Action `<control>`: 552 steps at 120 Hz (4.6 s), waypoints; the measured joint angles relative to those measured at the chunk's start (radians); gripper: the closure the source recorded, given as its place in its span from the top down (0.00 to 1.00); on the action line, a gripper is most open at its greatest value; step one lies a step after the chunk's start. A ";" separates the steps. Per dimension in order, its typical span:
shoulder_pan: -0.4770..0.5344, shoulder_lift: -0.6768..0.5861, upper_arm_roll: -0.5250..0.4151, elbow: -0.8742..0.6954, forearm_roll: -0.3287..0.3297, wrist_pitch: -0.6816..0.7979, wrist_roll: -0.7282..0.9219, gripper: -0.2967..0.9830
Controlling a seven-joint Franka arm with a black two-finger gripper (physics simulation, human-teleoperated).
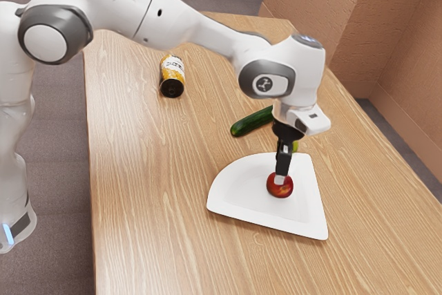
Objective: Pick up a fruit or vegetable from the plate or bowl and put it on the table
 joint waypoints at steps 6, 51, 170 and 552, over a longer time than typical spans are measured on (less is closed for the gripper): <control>0.000 -0.005 -0.001 -0.012 -0.003 -0.001 0.002 0.77; 0.032 -0.006 -0.021 0.006 -0.032 -0.010 0.017 0.77; 0.239 0.198 -0.269 0.425 0.130 -0.432 -0.159 0.77; 0.259 0.197 -0.275 0.273 0.065 -0.281 -0.129 0.77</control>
